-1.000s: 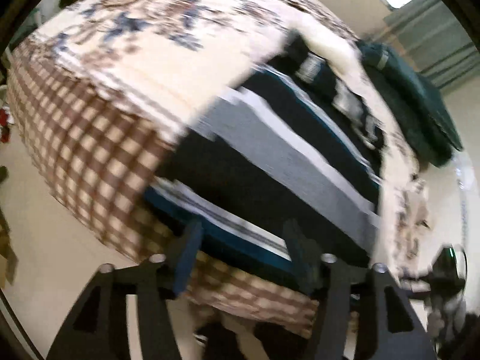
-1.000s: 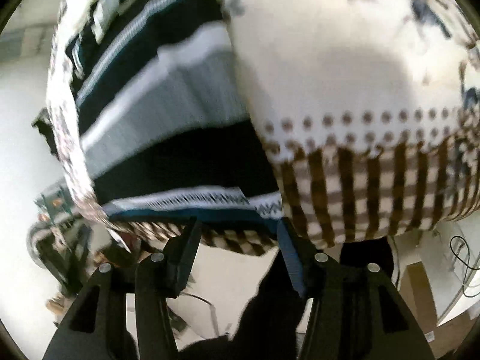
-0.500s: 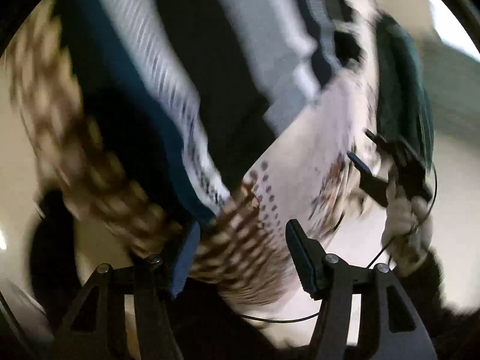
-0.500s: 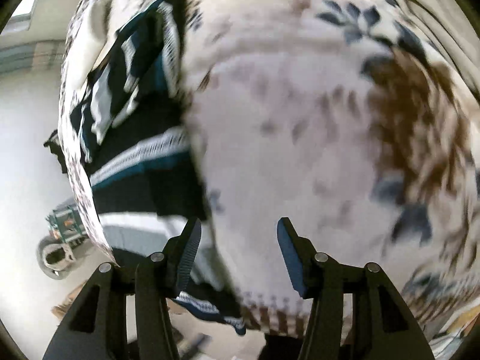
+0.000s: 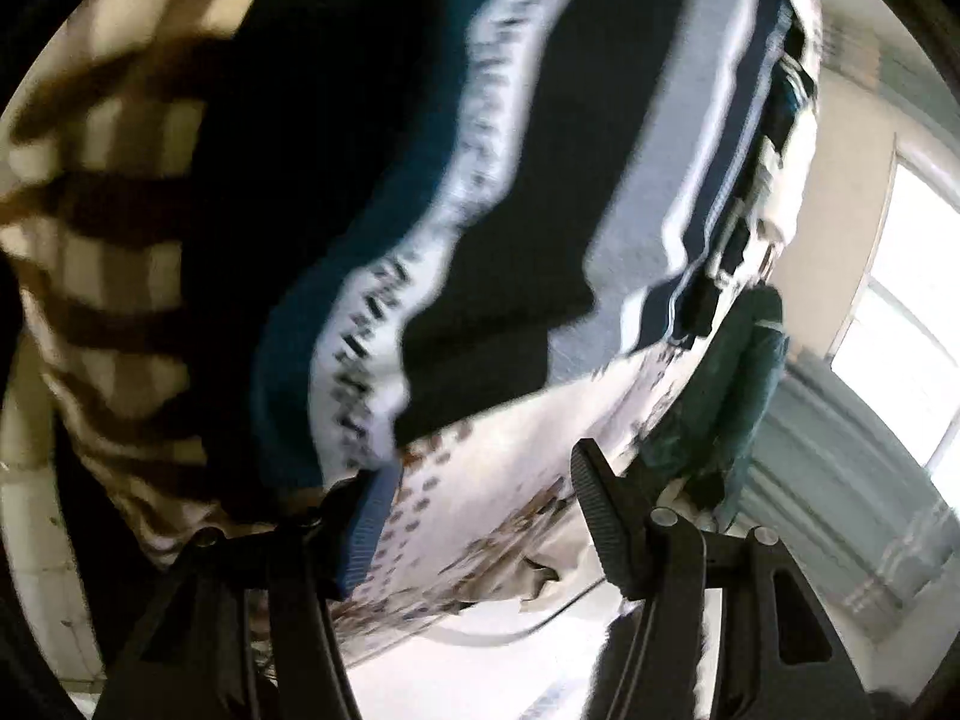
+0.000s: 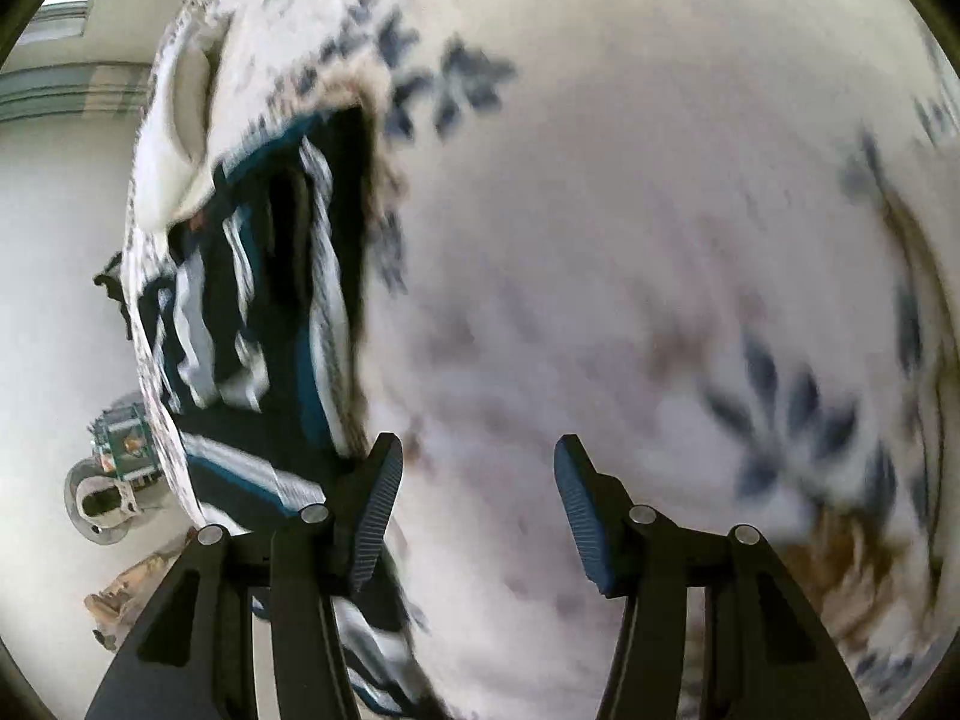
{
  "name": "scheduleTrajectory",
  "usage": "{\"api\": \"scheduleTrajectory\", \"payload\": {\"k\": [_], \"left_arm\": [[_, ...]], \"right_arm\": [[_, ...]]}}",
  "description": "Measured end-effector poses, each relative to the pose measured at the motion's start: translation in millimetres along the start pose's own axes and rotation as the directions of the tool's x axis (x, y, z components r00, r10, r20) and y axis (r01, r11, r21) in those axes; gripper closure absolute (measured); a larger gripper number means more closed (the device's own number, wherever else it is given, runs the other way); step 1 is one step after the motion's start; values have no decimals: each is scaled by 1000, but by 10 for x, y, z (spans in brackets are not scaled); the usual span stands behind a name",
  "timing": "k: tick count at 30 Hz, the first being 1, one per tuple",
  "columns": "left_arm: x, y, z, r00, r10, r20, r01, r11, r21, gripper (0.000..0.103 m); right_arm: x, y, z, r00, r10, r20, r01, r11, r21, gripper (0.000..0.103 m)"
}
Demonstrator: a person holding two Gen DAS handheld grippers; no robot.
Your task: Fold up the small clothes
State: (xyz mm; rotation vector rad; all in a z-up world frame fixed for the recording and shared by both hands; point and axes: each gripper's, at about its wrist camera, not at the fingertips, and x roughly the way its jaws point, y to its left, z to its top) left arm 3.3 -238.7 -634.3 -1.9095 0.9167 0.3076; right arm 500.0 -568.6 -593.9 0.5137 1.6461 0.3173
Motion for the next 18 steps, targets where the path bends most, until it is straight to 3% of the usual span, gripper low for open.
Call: {"api": "scheduleTrajectory", "payload": {"k": [2, 3, 4, 5, 6, 7, 8, 9, 10, 11, 12, 13, 15, 16, 17, 18], "left_arm": [[-77, -229, -142, 990, 138, 27, -141, 977, 160, 46], [-99, -365, -213, 973, 227, 51, -232, 938, 256, 46], [-111, -498, -311, 942, 322, 93, -333, 873, 357, 46], [-105, -634, -426, 891, 422, 165, -448, 766, 461, 46], [-90, -695, -486, 856, 470, 216, -509, 688, 518, 46], [-38, -759, -553, 822, 505, 262, -551, 592, 588, 46], [30, -799, -582, 794, 533, 291, -578, 516, 632, 46], [69, -793, -548, 767, 559, 316, -604, 460, 651, 46], [159, -810, -539, 750, 575, 326, -612, 415, 673, 46], [241, -825, -533, 739, 586, 332, -617, 389, 684, 46], [336, -831, -511, 708, 610, 357, -642, 343, 686, 46], [425, -831, -485, 697, 620, 360, -643, 319, 696, 46], [543, -798, -433, 650, 649, 395, -677, 259, 689, 46], [596, -791, -406, 642, 651, 405, -679, 237, 695, 46], [612, -797, -400, 640, 644, 418, -680, 222, 699, 55], [618, -809, -403, 634, 634, 443, -686, 197, 701, 86]], "right_arm": [[31, 110, 240, 999, 28, 17, -28, 1000, -11, 48], [61, 165, 362, 999, 36, 20, -36, 999, -18, 48], [88, 212, 447, 999, 39, 23, -38, 999, -24, 48], [125, 276, 577, 999, 37, 27, -36, 999, -34, 48], [150, 325, 646, 999, 35, 28, -33, 998, -44, 48], [188, 382, 734, 999, 28, 28, -27, 998, -61, 48], [221, 429, 793, 999, 21, 27, -19, 997, -74, 48], [254, 461, 836, 1000, 16, 22, -14, 996, -83, 48], [290, 492, 868, 1000, 13, 16, -12, 996, -89, 48], [343, 515, 896, 1000, 13, 10, -12, 996, -91, 48], [381, 536, 906, 1000, 9, 5, -8, 996, -92, 48], [426, 551, 892, 1000, 2, 1, -2, 996, -93, 48], [517, 580, 891, 1000, -2, -8, 2, 996, -94, 48], [547, 585, 886, 1000, -3, -12, 1, 996, -93, 48], [580, 584, 885, 1000, 14, -19, -15, 996, -89, 48], [601, 583, 893, 999, 28, -23, -30, 996, -82, 48]]}}
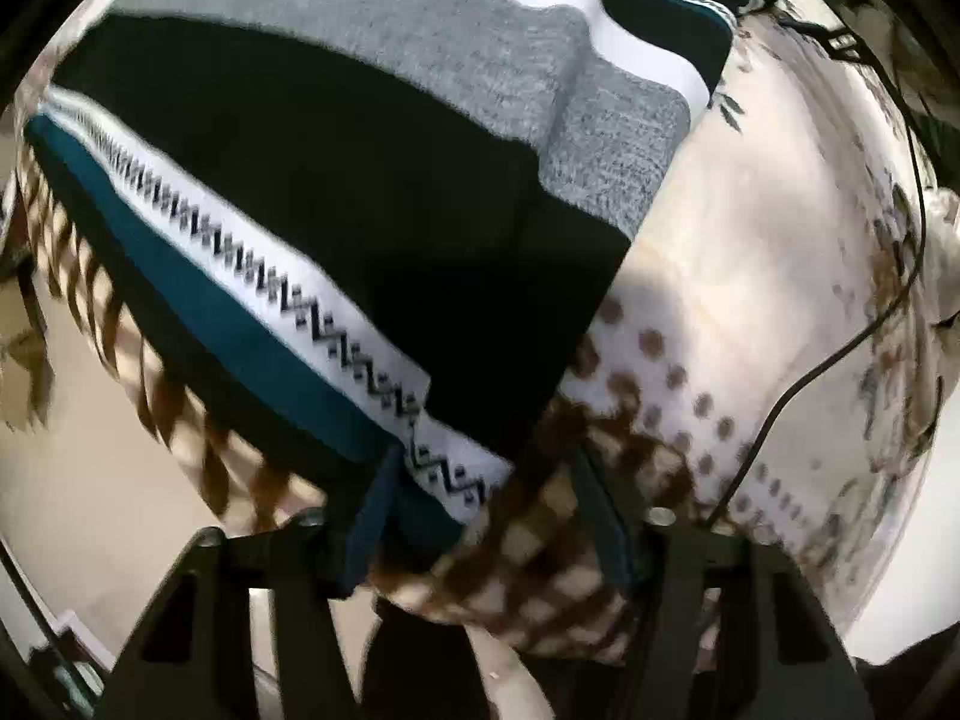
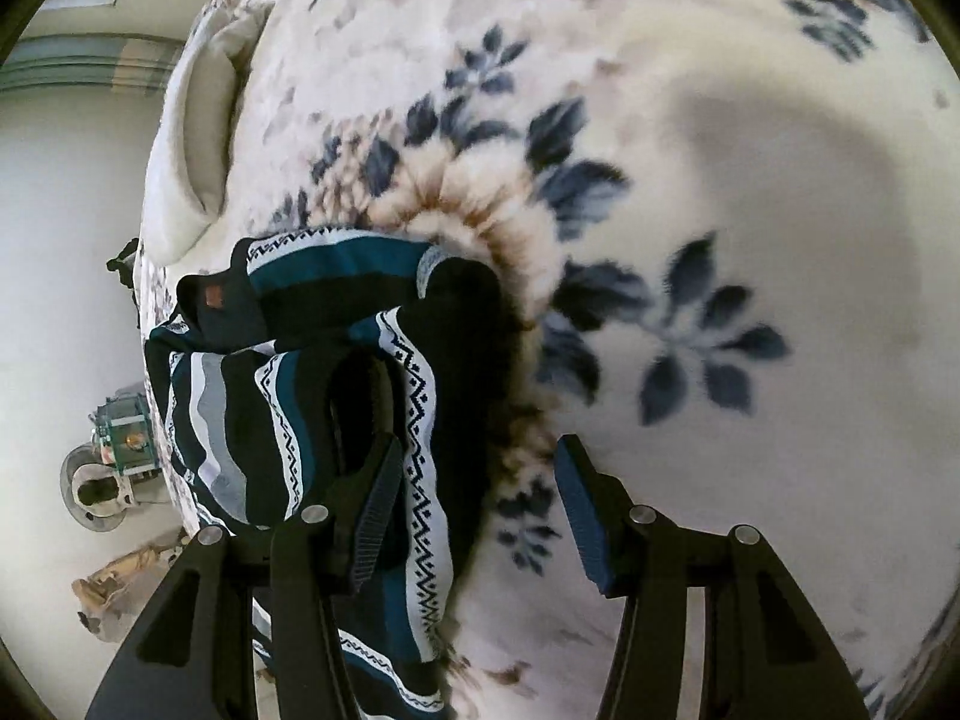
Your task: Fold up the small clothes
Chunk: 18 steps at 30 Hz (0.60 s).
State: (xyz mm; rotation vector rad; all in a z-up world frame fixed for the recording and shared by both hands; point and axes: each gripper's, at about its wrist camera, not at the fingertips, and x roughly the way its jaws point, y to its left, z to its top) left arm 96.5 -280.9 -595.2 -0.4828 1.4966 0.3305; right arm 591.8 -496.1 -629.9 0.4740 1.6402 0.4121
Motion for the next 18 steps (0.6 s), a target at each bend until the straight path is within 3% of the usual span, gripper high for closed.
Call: {"api": "scheduleTrajectory", "payload": {"k": [1, 5, 7, 9, 10, 13, 14, 18], "left_arm": [[-12, -13, 20, 1000, 16, 11, -17, 1000, 19, 93], [-211, -6, 102, 997, -10, 70, 6, 998, 69, 97], [-353, 18, 138, 995, -16, 99, 7, 995, 95, 97], [-492, 63, 148, 993, -32, 115, 21, 995, 101, 98], [-577, 86, 178, 991, -40, 126, 28, 995, 97, 98], [-884, 278, 187, 983, -82, 162, 72, 995, 68, 98], [-1010, 425, 10, 981, -95, 170, 85, 994, 62, 98], [-1303, 754, -25, 968, -114, 226, 114, 993, 14, 98]], "right_arm": [[21, 2, 10, 1000, 13, 1, -13, 1000, 13, 48], [36, -77, 94, 991, 118, 59, -125, 985, 120, 48], [64, -103, 148, 988, 128, 83, -140, 979, 150, 50], [137, -92, 193, 990, 118, 81, -130, 979, 155, 74], [168, -84, 205, 992, 103, 72, -113, 980, 163, 93], [92, 73, 186, 994, 52, 94, -67, 986, 155, 94], [38, 151, 191, 994, 46, 101, -61, 987, 147, 94], [-232, 603, 213, 994, 38, 104, -48, 994, 100, 95]]}}
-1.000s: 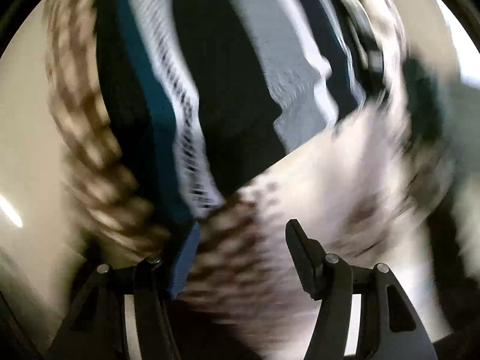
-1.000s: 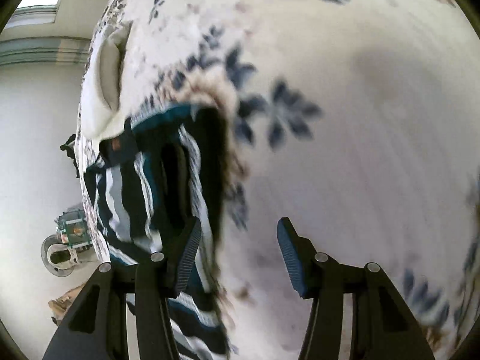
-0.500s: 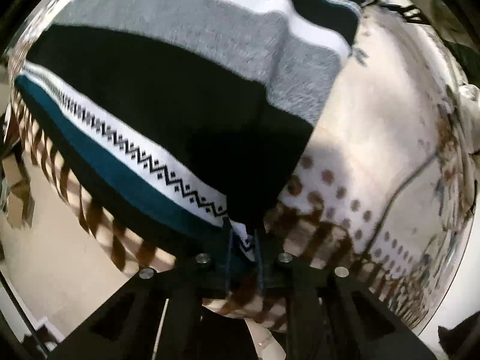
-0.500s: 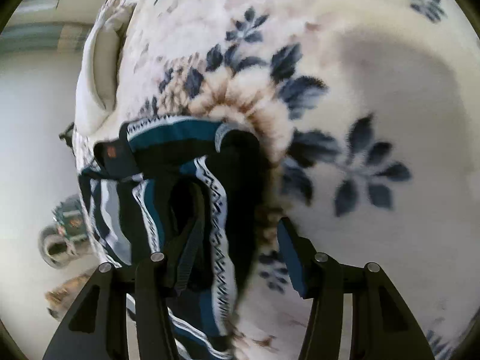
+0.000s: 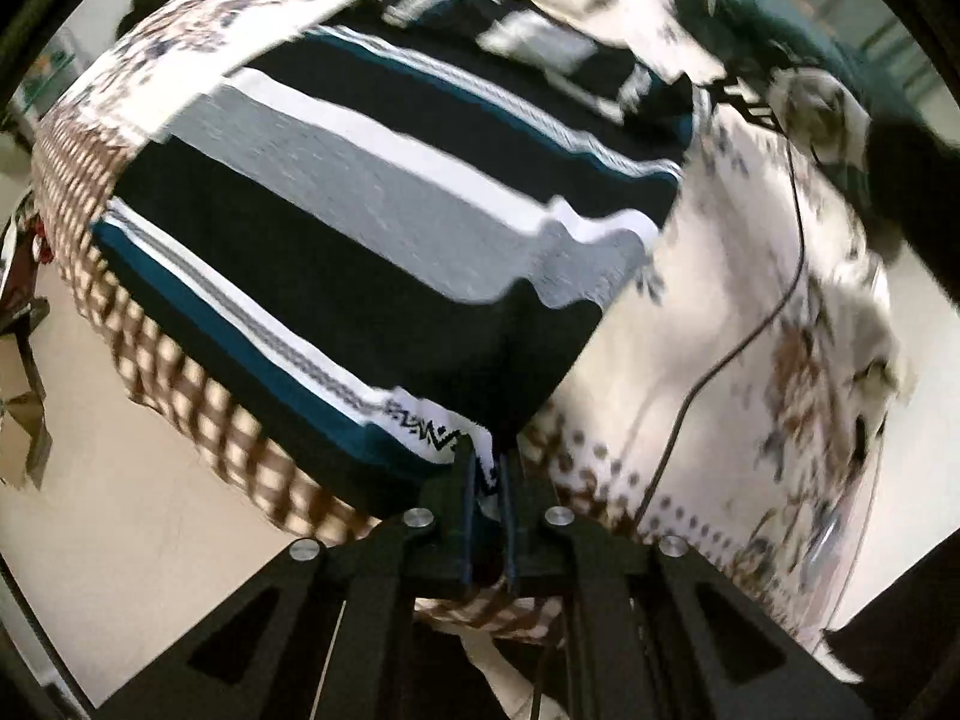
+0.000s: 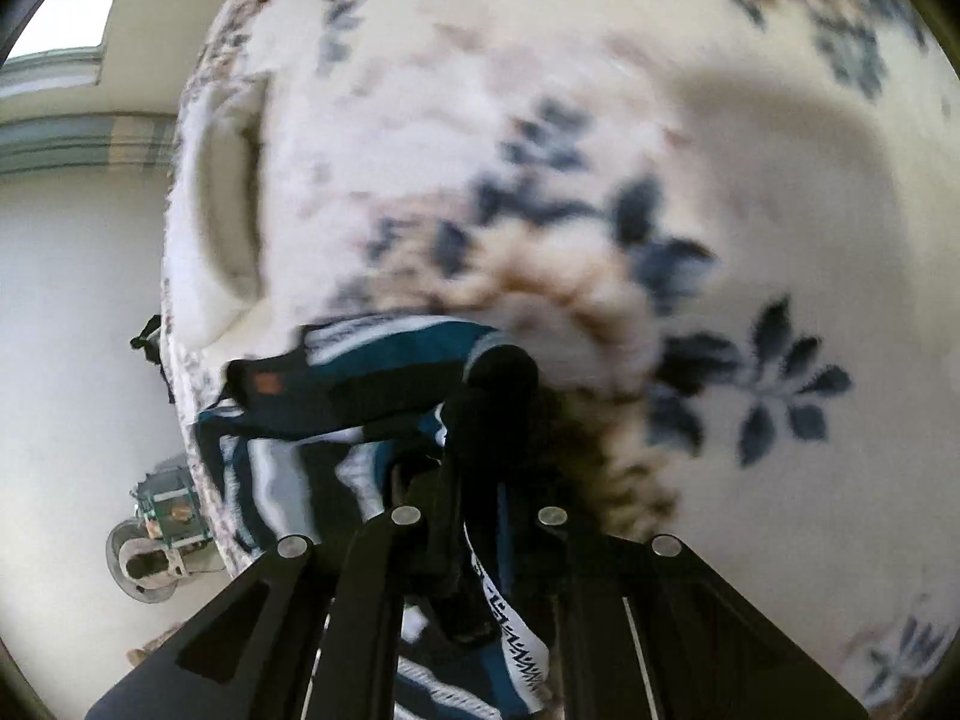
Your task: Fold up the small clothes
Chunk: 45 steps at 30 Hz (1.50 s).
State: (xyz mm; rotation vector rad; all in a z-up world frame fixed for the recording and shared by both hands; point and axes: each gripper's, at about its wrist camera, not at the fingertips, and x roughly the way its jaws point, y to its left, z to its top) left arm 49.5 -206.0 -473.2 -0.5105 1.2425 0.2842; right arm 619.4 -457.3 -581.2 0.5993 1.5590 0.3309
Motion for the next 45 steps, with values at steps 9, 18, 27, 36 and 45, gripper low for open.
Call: {"api": "scheduleTrajectory", "payload": {"k": [9, 18, 27, 36, 45], "left_arm": [[-499, 998, 756, 989, -21, 147, 46, 985, -168, 99], [-168, 2458, 1288, 984, -65, 165, 115, 943, -313, 99], [488, 3349, 1429, 983, -152, 103, 182, 877, -445, 99], [695, 3638, 1481, 966, -257, 21, 231, 825, -516, 88], [382, 3655, 1492, 970, -243, -7, 212, 859, -467, 65]], "right_arm": [[-181, 1932, -101, 999, -34, 28, 40, 975, -219, 95], [967, 3751, -437, 977, -189, 98, 211, 913, -349, 95], [2557, 4362, -627, 899, -416, 138, 434, 800, -415, 95], [3037, 4360, -667, 883, -461, 94, 456, 791, -407, 87], [2118, 3922, -1643, 954, -282, -102, 190, 831, -523, 55]]}}
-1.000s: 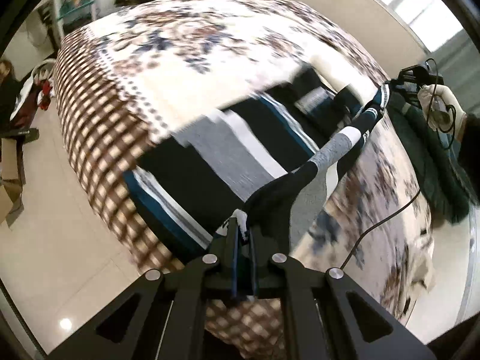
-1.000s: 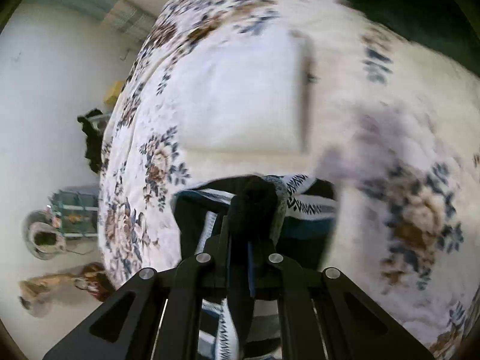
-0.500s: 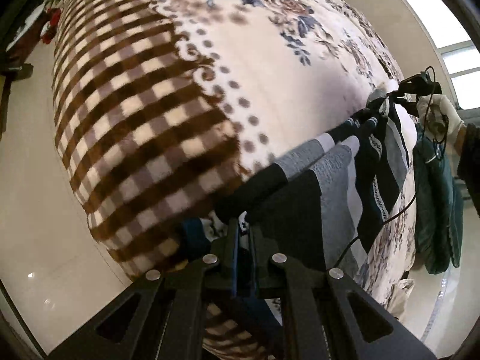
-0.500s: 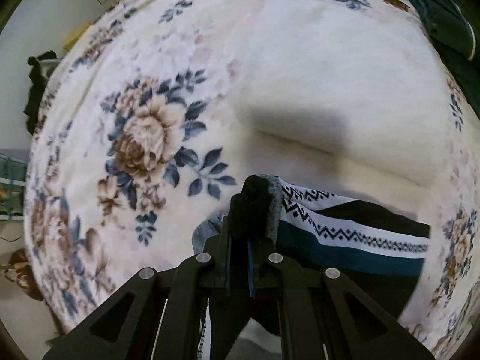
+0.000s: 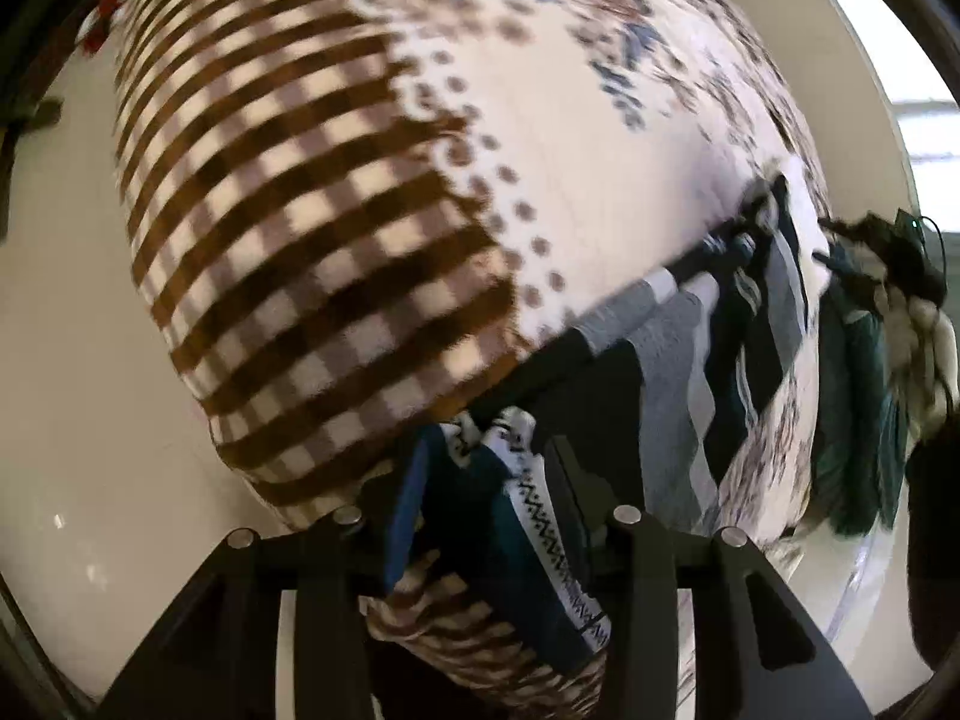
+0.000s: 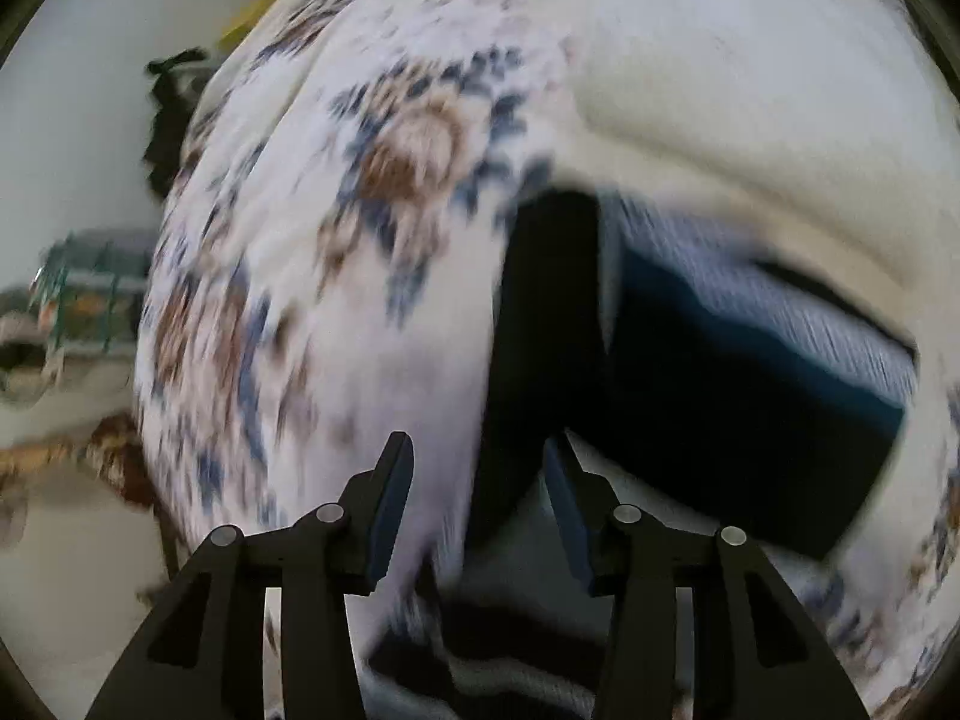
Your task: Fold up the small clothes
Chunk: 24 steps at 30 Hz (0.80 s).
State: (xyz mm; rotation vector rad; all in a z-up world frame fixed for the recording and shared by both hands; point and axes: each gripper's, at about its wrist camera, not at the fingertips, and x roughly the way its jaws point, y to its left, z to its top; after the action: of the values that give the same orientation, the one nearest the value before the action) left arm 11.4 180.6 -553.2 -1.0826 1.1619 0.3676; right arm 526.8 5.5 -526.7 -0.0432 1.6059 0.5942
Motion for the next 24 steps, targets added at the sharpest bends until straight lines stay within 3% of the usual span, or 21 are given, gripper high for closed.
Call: {"api": "scheduleTrajectory", "payload": {"k": [3, 5, 6, 7, 13, 17, 19, 21, 23, 24], "left_arm": [[155, -199, -15, 998, 52, -30, -49, 992, 116, 65], [302, -317, -36, 991, 126, -32, -118, 973, 198, 67], [349, -351, -47, 988, 150, -20, -142, 965, 219, 80], [374, -360, -55, 986, 167, 6, -164, 961, 225, 98], [231, -149, -47, 985, 164, 60, -171, 974, 145, 99], [159, -55, -31, 986, 167, 2, -166, 983, 82, 94], [-55, -216, -69, 988, 154, 11, -154, 984, 94, 84], [-281, -437, -112, 988, 147, 40, -151, 979, 138, 59], [-458, -693, -80, 992, 106, 61, -116, 974, 196, 41], [-496, -843, -33, 993, 95, 72, -109, 967, 232, 38]], "right_arm": [[-43, -270, -859, 999, -14, -38, 14, 1000, 6, 54], [55, -525, -1484, 996, -9, -94, 15, 998, 61, 54], [107, -628, -1716, 993, 7, -117, 4, 996, 87, 54], [181, -768, -2016, 990, 18, -142, 0, 992, 129, 54], [396, -1387, -3154, 984, 82, -159, -18, 929, 371, 54], [413, -1455, -3482, 979, 129, -160, -54, 912, 408, 54], [355, -1446, -3528, 979, 140, -145, -71, 912, 403, 54], [253, -1455, -3535, 982, 151, -113, -94, 910, 404, 54], [141, -1494, -3482, 985, 161, -70, -118, 903, 413, 49], [50, -1492, -3396, 985, 163, -49, -128, 900, 418, 46]]}}
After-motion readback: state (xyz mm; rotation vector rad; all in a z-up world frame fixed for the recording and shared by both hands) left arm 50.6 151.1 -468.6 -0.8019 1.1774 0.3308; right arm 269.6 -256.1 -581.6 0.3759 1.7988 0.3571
